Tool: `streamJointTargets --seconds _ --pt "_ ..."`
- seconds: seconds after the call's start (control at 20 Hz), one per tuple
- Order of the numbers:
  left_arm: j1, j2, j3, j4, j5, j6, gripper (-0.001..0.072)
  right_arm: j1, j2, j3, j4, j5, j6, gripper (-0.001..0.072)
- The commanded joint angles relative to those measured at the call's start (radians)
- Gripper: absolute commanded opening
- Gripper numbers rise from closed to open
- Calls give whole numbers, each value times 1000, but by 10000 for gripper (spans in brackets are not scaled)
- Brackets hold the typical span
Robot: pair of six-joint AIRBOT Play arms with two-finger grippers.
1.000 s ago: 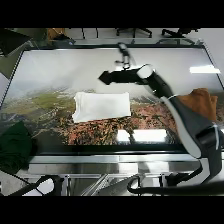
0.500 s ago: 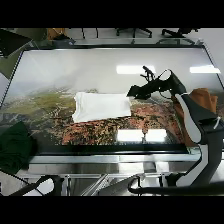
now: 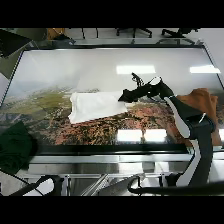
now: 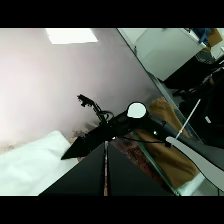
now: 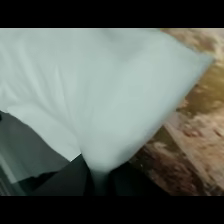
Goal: Fold the shirts.
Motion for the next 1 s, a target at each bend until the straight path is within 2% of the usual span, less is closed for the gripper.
streamJointTargets --seconds 0.0,0.25,0.5,0.6,0.75,0.95 --pt "1 0 0 0 0 -1 26 -63 68 105 93 13 -18 17" --pt "1 0 -1 0 0 -1 25 -333 255 167 90 32 145 16" --pt "1 0 -1 0 -6 -2 26 -678 447 167 37 147 304 16" --pt "1 0 -1 0 -30 -9 26 -808 522 166 -85 249 394 15" --pt "1 0 -1 0 -47 -9 26 -937 649 163 -385 390 563 15" --pt "-14 -2 -12 2 -71 -7 26 -996 822 -5 -660 552 649 16"
